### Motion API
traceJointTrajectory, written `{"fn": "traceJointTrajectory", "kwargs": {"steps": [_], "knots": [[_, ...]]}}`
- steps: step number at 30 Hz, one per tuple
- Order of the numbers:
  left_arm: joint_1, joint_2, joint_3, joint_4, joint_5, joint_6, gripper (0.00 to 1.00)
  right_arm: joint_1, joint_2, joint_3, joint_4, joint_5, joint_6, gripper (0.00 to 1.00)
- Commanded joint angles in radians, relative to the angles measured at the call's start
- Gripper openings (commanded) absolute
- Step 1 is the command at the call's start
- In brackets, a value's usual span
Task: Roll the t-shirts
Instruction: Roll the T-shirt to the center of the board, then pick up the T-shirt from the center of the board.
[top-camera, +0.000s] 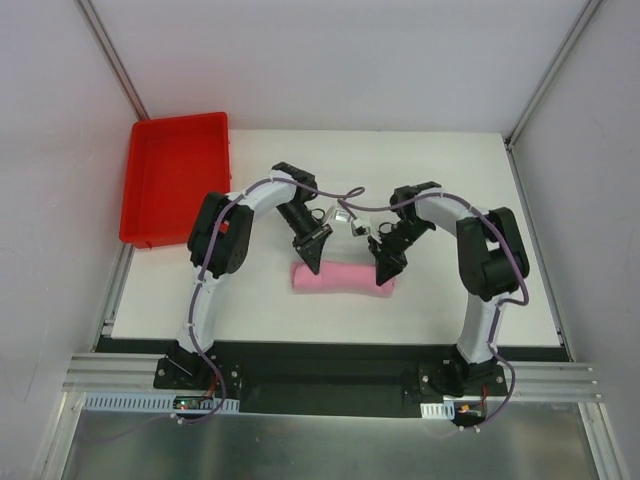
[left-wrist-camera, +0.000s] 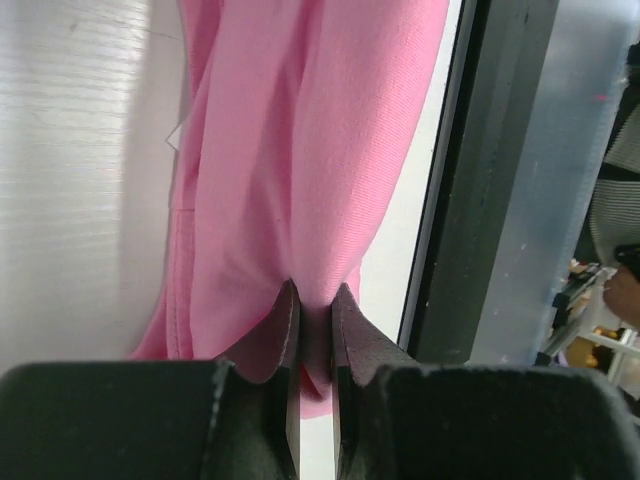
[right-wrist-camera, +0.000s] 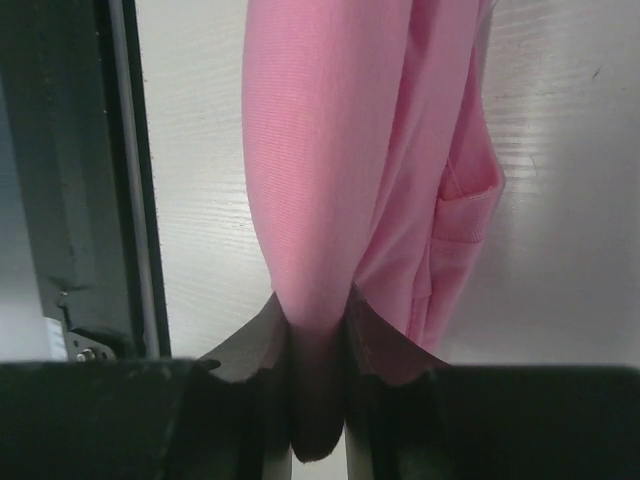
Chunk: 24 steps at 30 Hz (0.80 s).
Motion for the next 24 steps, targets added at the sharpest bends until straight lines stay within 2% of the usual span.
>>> {"fn": "traceJointTrajectory", "kwargs": {"steps": [1,10,13,14,18,24], "knots": [[0.068,0.076,0.085,-0.185,0.031,0.005,0.0,-0.052,0.136,0.118,-0.352,-0.005,-0.077,0.06],[0.15,0.243,0.229,-0.227,0.108,-0.048,0.0,-0.086,0.347,0.296,-0.528,-0.037,-0.076,0.07],[0.184,0.269,0.276,-0.227,0.116,-0.048,0.06,-0.1,0.407,0.35,-0.574,-0.06,-0.068,0.07],[0.19,0.267,0.286,-0.227,0.107,-0.039,0.11,-0.107,0.417,0.363,-0.583,-0.075,-0.067,0.07],[0.2,0.209,0.286,-0.224,0.027,0.021,0.2,-0.12,0.488,0.457,-0.626,-0.085,-0.021,0.07],[0.203,0.082,0.267,-0.163,-0.105,0.045,0.24,-0.121,0.522,0.538,-0.63,-0.065,0.03,0.06]]}}
